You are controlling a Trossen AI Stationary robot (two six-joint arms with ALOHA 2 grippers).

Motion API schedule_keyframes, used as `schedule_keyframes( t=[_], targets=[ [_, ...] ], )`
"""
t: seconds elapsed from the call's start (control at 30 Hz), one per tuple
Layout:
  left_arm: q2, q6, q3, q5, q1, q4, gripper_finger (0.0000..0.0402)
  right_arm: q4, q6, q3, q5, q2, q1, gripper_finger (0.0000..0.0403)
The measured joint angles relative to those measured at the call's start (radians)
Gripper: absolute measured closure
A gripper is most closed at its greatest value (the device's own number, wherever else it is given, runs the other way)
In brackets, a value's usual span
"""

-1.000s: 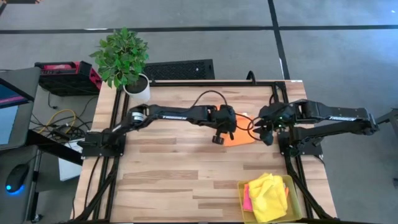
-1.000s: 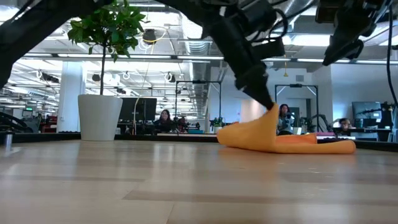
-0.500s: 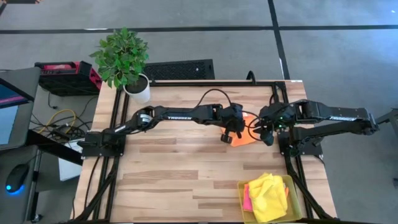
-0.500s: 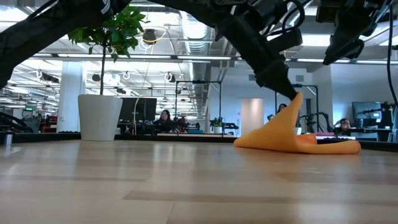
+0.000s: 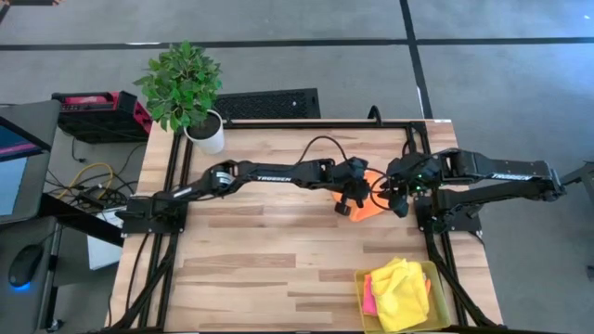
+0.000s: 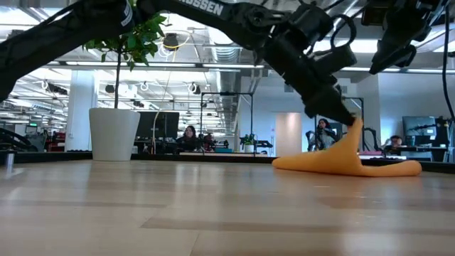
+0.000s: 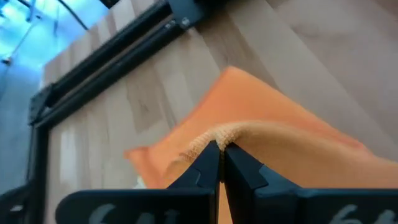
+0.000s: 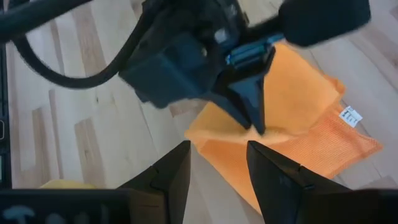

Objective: Fold microfiber towels
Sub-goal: Fold the orange microfiber cloth, then put the orange microfiber cloth into the bin

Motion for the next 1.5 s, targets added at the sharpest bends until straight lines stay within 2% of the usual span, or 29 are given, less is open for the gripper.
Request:
schedule_keyframes(
  t=[0.23,0.67,0.77,1.03,1.13,1.23,1.3,1.5],
  targets=[
    [0.033,-0.023,0.002,0.048,0.000,0.044,0.0401,0.000,0.001,0.000,0.001,0.000,0.000,0.0223],
    [0.065,-0.028,0.001,0.032,0.000,0.111,0.0398,0.000,0.010,0.000,0.001,0.000,0.000,0.0223],
    [0.066,-0.048,0.001,0.032,0.000,0.111,0.0378,0.000,0.010,0.000,0.000,0.000,0.000,0.0224],
    [0.066,-0.059,0.001,0.013,-0.001,0.121,0.0292,-0.001,0.010,0.000,0.000,0.000,0.000,0.0224],
    [0.063,-0.068,0.001,-0.039,-0.006,0.122,0.0270,-0.013,0.006,0.000,-0.002,0.000,0.000,0.0223],
    [0.041,-0.136,0.000,-0.144,-0.016,0.091,0.0258,-0.052,-0.021,0.000,-0.024,0.000,0.000,0.0223],
    [0.006,-0.174,0.000,-0.177,-0.019,0.037,0.0254,-0.081,-0.052,0.000,-0.044,0.000,0.000,0.0223],
    [-0.136,-0.287,0.000,-0.086,-0.015,-0.192,0.0253,-0.107,-0.208,0.000,-0.090,0.035,0.028,0.0223]
  ],
)
